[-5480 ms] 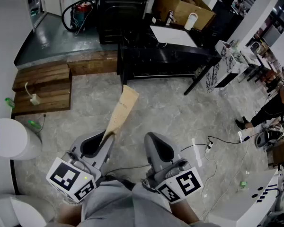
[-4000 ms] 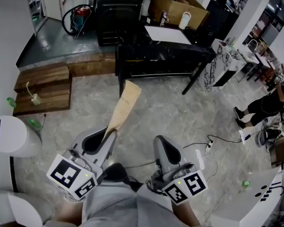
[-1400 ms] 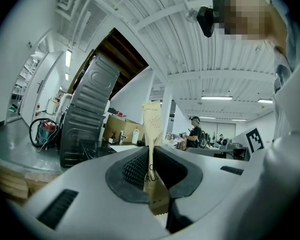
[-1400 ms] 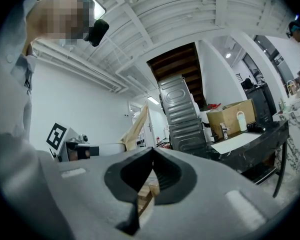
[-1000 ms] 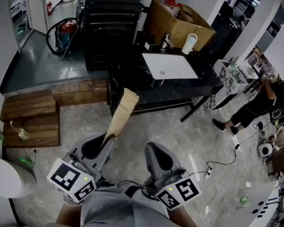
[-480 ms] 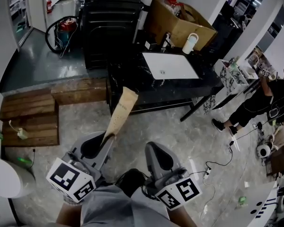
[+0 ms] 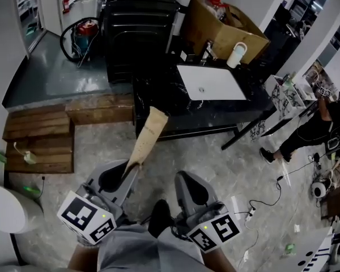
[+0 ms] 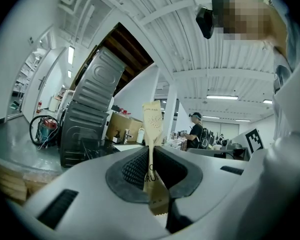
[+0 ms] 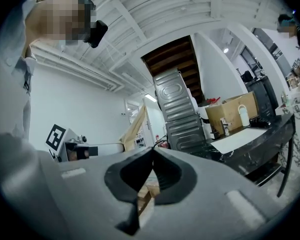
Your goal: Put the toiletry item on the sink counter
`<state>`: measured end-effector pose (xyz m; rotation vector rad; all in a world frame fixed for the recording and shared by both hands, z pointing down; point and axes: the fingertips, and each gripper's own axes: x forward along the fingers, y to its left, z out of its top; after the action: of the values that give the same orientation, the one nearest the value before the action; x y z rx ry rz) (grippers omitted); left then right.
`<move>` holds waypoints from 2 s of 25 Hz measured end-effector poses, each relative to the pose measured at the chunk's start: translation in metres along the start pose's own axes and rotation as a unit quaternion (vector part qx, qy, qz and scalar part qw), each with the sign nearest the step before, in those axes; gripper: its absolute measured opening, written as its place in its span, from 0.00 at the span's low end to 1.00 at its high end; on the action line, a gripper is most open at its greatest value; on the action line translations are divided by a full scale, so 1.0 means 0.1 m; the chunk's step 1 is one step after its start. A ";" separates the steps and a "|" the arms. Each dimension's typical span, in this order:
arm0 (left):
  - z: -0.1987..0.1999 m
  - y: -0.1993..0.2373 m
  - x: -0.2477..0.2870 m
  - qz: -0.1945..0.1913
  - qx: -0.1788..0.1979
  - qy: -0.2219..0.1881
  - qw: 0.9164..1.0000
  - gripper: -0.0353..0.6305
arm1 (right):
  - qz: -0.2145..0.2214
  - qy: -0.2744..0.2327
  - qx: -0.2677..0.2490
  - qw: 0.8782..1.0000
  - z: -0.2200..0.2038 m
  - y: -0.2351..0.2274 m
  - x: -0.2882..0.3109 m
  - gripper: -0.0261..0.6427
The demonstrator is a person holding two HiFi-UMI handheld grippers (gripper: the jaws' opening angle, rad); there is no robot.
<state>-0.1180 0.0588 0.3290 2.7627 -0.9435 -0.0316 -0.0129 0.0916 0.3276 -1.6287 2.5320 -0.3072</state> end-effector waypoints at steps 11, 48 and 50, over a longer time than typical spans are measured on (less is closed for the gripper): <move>0.07 0.24 0.77 0.032 0.001 0.005 0.999 0.11 | 0.036 0.014 0.018 0.999 0.10 -0.74 0.51 0.04; 0.45 0.72 2.51 0.144 0.013 -0.020 0.989 0.11 | 0.122 0.023 0.020 0.992 0.64 -2.48 1.49 0.04; 0.46 0.76 2.55 0.139 0.013 -0.020 0.990 0.11 | 0.116 0.023 0.020 0.993 0.64 -2.52 1.52 0.04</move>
<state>0.0342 -0.1637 0.3138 2.6358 -1.3393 -0.0283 0.1599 -0.1551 0.3256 -1.3104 2.6950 -0.3717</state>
